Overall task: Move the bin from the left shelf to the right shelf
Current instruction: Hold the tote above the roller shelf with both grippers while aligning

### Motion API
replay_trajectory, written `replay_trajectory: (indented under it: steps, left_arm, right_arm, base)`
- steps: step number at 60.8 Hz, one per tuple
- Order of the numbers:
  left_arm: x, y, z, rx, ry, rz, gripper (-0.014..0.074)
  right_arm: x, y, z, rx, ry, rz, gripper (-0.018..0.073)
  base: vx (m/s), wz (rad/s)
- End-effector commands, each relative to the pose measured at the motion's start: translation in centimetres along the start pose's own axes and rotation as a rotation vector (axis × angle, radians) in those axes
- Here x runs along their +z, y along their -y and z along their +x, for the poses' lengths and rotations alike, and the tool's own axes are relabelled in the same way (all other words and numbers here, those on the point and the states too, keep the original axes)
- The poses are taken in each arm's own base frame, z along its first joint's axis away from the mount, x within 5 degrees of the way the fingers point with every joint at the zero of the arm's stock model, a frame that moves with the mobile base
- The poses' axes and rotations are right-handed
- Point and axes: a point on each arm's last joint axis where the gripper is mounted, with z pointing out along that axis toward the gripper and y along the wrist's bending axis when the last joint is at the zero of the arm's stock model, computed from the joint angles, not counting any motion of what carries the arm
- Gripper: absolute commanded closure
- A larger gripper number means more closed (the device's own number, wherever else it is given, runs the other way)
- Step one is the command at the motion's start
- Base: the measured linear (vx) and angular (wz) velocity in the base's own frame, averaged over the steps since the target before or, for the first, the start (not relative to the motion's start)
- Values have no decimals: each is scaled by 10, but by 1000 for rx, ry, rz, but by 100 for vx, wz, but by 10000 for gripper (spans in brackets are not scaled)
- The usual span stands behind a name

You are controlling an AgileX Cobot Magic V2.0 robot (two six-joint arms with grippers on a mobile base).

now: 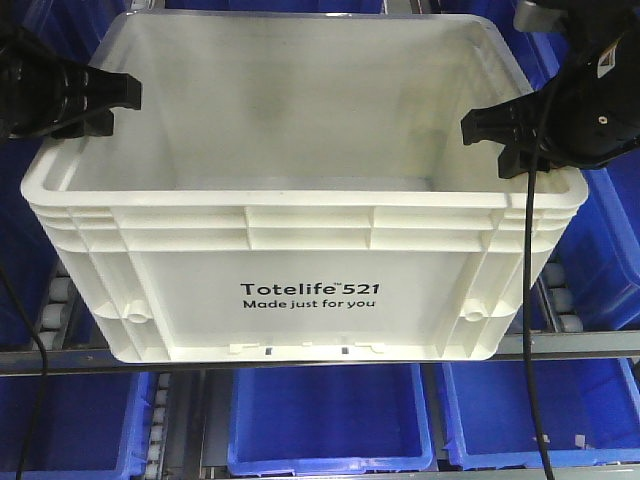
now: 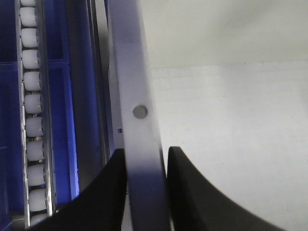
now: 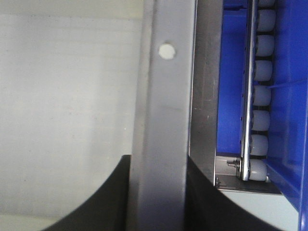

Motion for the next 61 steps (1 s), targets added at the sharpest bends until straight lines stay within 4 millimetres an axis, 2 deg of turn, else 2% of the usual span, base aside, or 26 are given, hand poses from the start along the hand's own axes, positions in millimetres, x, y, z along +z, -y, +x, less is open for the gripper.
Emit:
replay_trajectory:
  steps: [1, 61]
  left_arm:
    - [-28, 1, -16, 52, 184, 15, 604]
    - [-28, 1, -16, 52, 184, 15, 604]
  right_arm:
    - [-29, 3, -14, -33, 195, -3, 536]
    - [-29, 3, -14, -33, 195, -3, 536]
  base:
    - [3, -2]
    - [1, 0]
